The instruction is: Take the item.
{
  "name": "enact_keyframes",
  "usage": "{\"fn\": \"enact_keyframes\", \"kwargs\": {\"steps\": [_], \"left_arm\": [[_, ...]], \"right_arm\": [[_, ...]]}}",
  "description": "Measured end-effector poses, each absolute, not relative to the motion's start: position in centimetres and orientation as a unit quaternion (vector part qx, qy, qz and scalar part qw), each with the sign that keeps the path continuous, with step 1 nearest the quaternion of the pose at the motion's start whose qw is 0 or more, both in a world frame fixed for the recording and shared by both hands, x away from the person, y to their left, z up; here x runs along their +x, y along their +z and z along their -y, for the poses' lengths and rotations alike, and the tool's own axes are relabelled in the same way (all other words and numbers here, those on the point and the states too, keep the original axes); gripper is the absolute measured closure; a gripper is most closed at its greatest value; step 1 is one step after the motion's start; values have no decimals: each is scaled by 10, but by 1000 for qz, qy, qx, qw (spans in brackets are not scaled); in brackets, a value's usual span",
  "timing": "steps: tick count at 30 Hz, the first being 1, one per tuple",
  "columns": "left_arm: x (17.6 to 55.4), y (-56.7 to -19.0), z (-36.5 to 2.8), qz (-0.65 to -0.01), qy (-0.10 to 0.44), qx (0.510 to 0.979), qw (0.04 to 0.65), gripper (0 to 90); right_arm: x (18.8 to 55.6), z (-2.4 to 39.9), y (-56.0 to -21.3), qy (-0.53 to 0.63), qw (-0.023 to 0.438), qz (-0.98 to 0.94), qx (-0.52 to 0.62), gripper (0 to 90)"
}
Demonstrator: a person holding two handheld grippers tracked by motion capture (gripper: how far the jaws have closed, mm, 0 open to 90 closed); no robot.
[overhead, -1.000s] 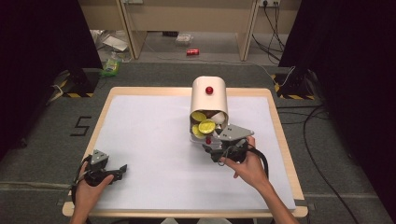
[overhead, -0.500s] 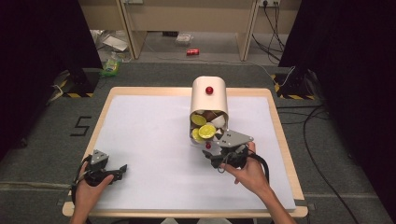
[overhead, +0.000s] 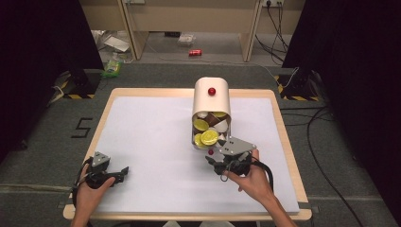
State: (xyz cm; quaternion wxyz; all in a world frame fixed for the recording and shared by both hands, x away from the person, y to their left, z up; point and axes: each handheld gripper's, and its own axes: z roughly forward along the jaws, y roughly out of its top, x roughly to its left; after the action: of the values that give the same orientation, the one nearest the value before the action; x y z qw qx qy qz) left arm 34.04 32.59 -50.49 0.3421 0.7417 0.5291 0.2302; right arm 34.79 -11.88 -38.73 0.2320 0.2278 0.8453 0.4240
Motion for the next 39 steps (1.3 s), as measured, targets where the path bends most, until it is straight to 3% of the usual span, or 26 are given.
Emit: {"fn": "enact_keyframes", "kwargs": {"steps": [39], "left_arm": [[340, -505, -326, -529, 230, 742, 342, 134]], "right_arm": [[340, 118, -390, 408, 236, -853, 224, 352]]}}
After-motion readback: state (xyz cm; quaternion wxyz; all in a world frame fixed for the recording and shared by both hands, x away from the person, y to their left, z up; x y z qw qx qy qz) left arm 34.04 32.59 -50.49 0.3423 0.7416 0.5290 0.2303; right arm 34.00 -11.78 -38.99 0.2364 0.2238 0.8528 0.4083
